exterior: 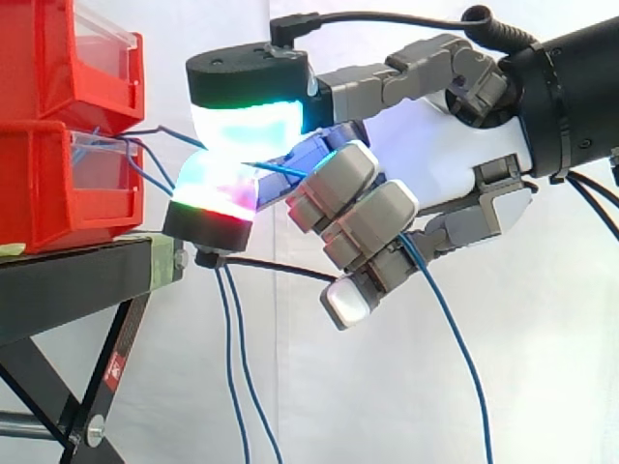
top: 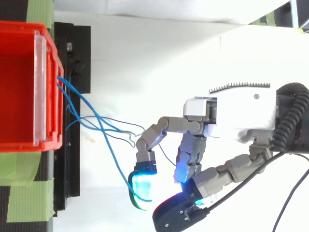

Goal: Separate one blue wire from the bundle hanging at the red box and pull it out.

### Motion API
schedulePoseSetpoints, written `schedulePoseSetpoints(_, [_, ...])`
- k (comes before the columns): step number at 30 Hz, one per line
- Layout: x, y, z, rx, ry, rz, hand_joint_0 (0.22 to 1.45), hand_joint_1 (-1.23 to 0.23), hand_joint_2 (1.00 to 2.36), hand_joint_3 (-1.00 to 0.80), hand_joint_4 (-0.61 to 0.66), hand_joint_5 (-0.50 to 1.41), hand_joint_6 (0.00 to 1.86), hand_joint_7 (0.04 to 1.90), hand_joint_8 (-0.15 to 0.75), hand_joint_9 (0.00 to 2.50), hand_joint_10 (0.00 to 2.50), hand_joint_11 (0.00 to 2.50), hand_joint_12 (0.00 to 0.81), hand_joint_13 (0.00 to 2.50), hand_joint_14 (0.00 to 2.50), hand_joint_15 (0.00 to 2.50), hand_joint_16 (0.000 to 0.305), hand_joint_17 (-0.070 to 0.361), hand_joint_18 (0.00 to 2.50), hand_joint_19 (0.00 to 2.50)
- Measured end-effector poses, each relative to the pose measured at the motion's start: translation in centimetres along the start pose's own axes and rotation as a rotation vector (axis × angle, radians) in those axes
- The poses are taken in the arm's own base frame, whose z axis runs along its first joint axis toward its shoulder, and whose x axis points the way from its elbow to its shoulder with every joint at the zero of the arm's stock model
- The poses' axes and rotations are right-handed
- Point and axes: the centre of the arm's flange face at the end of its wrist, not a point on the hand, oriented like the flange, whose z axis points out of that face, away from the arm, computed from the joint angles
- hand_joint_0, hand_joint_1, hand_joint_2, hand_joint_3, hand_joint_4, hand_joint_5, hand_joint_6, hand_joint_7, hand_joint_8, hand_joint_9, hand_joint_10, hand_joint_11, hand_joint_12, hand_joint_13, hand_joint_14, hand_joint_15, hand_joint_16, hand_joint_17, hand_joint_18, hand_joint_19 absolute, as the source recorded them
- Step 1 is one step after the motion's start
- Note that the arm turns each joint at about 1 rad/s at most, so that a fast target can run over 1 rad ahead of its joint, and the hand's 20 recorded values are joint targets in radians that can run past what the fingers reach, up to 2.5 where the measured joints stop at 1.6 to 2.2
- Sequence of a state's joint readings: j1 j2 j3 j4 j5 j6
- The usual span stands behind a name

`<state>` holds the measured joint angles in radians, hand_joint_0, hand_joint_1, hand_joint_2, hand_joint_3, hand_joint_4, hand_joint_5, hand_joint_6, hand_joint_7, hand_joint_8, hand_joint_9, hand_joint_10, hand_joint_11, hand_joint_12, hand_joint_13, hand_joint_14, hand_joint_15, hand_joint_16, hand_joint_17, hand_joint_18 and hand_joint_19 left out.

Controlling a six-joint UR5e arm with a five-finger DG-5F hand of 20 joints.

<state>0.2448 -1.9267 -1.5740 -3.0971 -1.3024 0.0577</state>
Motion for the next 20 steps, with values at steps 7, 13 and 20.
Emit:
schedulePoseSetpoints(7, [0.01, -0.01, 0.00, 0.000, 0.000, 0.000, 0.64, -0.76, 1.00, 0.00, 0.02, -0.16, 0.91, 1.09, 0.417, 1.42, 0.01, 1.44, 0.471, 1.43, 0.02, 1.32, 0.066, 0.147, 1.00, 0.61])
schedulePoseSetpoints(13, [0.00, 0.00, 0.00, 0.000, 0.000, 0.000, 0.64, -0.76, 1.00, 0.00, 0.02, -0.16, 0.91, 1.08, 0.411, 1.41, 0.01, 1.43, 0.467, 1.42, 0.02, 1.33, 0.065, 0.147, 1.00, 0.61])
schedulePoseSetpoints(20, [-0.01, 0.00, 0.00, 0.000, 0.000, 0.001, 0.64, -0.76, 1.00, 0.00, 0.02, -0.16, 0.91, 1.08, 0.408, 1.40, 0.01, 1.43, 0.471, 1.42, 0.02, 1.33, 0.066, 0.148, 1.00, 0.60])
